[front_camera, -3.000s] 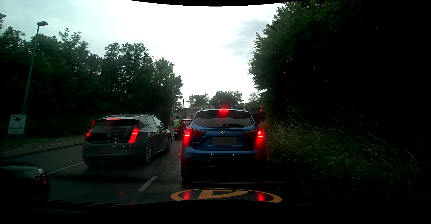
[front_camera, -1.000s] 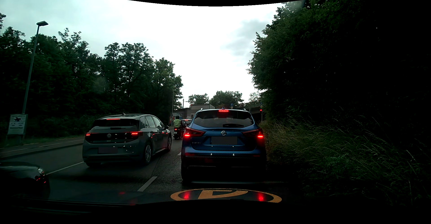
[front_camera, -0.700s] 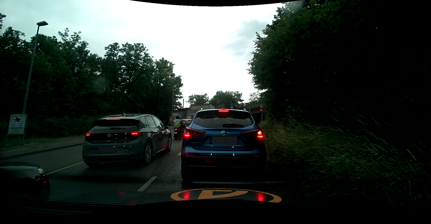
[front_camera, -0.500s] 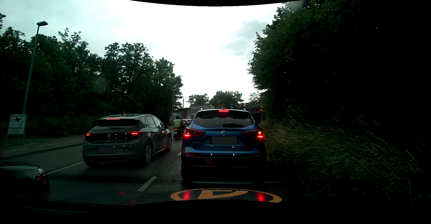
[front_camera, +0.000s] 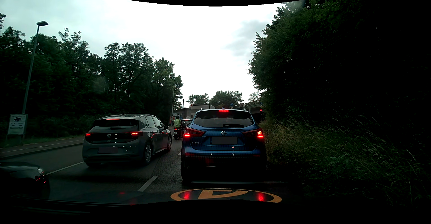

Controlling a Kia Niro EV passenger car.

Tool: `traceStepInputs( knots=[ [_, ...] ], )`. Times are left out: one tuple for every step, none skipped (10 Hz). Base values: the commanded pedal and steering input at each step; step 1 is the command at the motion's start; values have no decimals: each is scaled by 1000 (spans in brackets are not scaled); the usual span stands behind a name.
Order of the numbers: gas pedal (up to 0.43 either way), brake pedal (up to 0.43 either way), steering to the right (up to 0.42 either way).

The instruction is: Follow the waypoints while adhering to traffic rules and regulations

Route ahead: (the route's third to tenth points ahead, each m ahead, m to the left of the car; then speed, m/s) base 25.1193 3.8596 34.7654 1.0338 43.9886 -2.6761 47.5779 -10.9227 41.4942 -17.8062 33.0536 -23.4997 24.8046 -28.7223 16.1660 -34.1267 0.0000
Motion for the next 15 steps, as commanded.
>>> traceStepInputs(
  knots=[
    [0, 274, -10],
    [0, 274, -10],
    [0, 274, -10],
    [0, 274, -10],
    [0, 274, -10],
    [0, 274, -10],
    [0, 274, -10],
    [0, 274, -10],
    [0, 274, -10],
    [0, 274, -10],
    [0, 274, -10],
    [0, 274, -10],
    [0, 274, -10],
    [0, 274, -10],
    [0, 274, -10]
  ],
)
